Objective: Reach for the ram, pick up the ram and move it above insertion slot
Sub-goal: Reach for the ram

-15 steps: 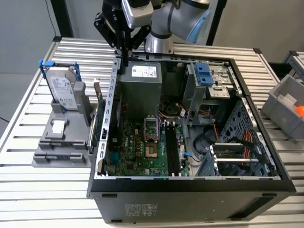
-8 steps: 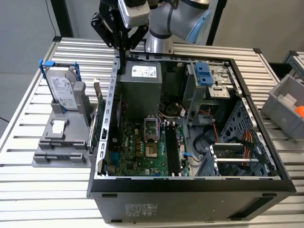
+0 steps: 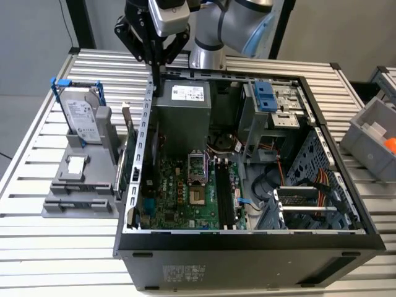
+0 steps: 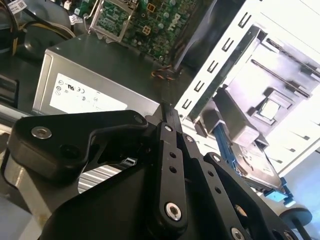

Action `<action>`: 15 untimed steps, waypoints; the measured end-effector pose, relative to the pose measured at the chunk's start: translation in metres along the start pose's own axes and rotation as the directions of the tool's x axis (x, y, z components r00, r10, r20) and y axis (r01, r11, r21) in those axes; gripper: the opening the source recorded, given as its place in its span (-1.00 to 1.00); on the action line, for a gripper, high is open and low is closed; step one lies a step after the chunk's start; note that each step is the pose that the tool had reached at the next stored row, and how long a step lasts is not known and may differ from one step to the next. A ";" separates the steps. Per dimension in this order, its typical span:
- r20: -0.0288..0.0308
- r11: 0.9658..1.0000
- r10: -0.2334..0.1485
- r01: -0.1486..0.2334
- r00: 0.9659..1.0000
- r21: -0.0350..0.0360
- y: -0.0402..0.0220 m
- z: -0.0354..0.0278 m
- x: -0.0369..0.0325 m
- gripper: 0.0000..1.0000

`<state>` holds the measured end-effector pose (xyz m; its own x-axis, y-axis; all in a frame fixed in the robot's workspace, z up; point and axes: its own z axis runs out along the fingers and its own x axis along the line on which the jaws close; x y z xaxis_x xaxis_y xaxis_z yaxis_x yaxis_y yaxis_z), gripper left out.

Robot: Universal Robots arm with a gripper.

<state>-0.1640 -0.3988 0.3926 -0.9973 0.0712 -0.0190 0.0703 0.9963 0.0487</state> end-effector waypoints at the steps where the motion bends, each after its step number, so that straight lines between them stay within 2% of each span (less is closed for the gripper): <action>1: 0.000 1.000 0.000 0.000 1.000 0.000 -0.0001 0.0000 0.0010 -1.00; 15: 0.000 1.000 0.000 0.000 1.000 0.000 -0.0010 -0.0003 0.0137 -1.00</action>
<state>-0.1777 -0.3988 0.3926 -0.9973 0.0712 -0.0190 0.0702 0.9963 0.0488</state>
